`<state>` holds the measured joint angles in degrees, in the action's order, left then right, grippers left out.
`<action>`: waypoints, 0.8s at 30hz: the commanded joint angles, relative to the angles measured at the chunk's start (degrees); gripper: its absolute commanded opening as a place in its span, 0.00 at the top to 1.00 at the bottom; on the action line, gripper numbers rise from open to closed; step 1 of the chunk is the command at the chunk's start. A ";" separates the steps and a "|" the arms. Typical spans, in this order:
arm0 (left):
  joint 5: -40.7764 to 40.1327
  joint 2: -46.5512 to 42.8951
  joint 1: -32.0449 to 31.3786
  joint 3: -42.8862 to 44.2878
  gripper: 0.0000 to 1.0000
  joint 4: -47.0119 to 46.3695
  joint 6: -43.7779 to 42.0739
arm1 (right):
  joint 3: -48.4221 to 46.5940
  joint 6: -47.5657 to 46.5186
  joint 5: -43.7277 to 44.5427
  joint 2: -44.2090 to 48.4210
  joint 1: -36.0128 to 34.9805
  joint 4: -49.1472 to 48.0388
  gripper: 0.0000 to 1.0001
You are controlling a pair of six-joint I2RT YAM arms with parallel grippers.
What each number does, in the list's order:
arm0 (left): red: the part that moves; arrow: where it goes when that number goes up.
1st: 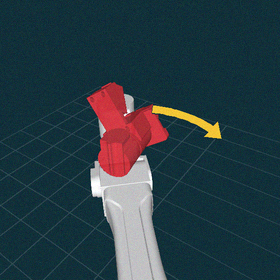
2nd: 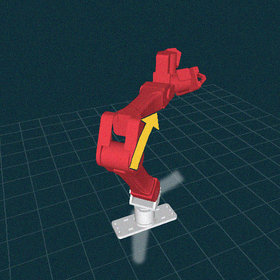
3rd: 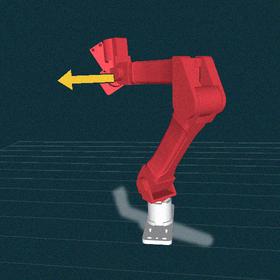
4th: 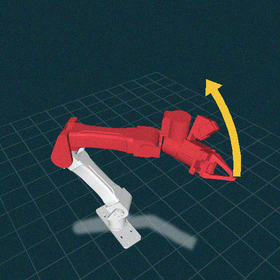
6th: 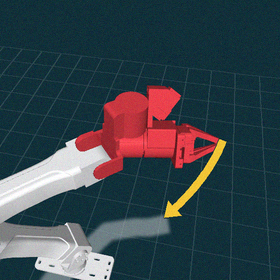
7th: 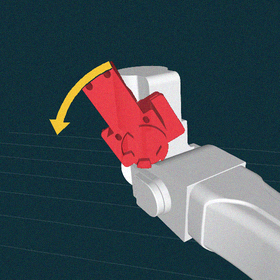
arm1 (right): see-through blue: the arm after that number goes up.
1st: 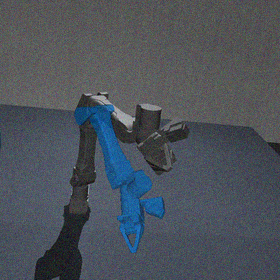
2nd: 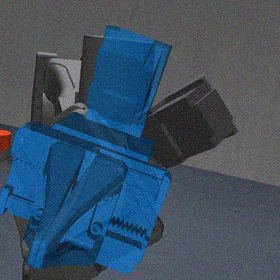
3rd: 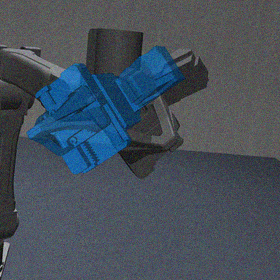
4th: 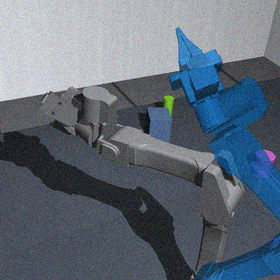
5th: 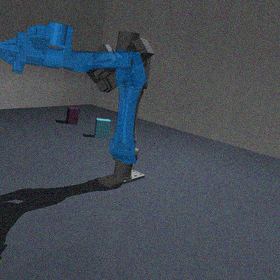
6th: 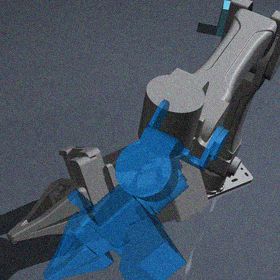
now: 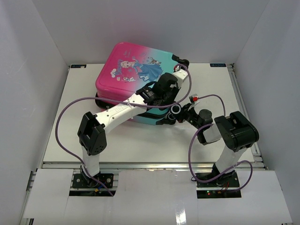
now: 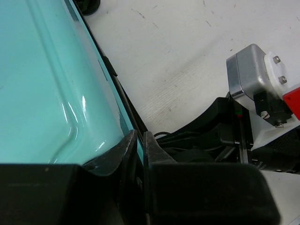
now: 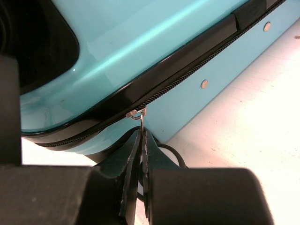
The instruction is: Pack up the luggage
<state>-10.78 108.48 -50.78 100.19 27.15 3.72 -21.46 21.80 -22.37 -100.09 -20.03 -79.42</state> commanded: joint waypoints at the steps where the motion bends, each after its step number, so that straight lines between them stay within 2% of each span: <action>1: -4.77 -0.09 1.28 -5.34 0.53 12.13 -4.50 | 2.02 -1.69 2.80 1.38 0.87 -28.54 0.92; 4: -2.87 -0.29 0.25 -3.75 0.43 11.26 -12.64 | 2.38 -2.02 2.94 1.73 0.79 -28.50 0.92; 7: -1.56 -0.93 0.35 -3.26 0.41 10.18 -22.47 | 2.75 -2.47 2.95 1.92 0.87 -28.50 0.92; 10: 0.60 -1.87 1.04 -0.79 0.38 12.05 -26.84 | 3.00 -2.73 2.95 2.09 0.87 -28.51 0.92; 14: 10.02 -3.52 2.05 2.83 0.36 15.49 -32.74 | 3.23 -3.22 2.77 1.79 0.87 -28.51 0.92; 17: 0.65 -2.43 2.07 5.17 0.35 16.43 -29.24 | 3.33 -3.60 2.69 1.84 0.87 -28.53 0.92; 18: -7.49 -1.23 2.02 7.64 0.35 17.04 -24.80 | 3.25 -3.61 2.67 1.90 0.87 -28.59 0.92; 21: -19.85 5.03 2.09 15.70 0.40 25.00 -14.16 | 3.18 -3.47 2.46 2.02 0.87 -28.53 0.92; 24: -22.99 7.42 2.09 21.59 0.37 31.10 -3.93 | 3.34 -3.17 2.26 2.41 0.87 -28.60 0.92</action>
<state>-17.64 112.82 -49.96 115.95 44.68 -13.35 -20.03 20.34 -21.61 -98.66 -20.01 -79.53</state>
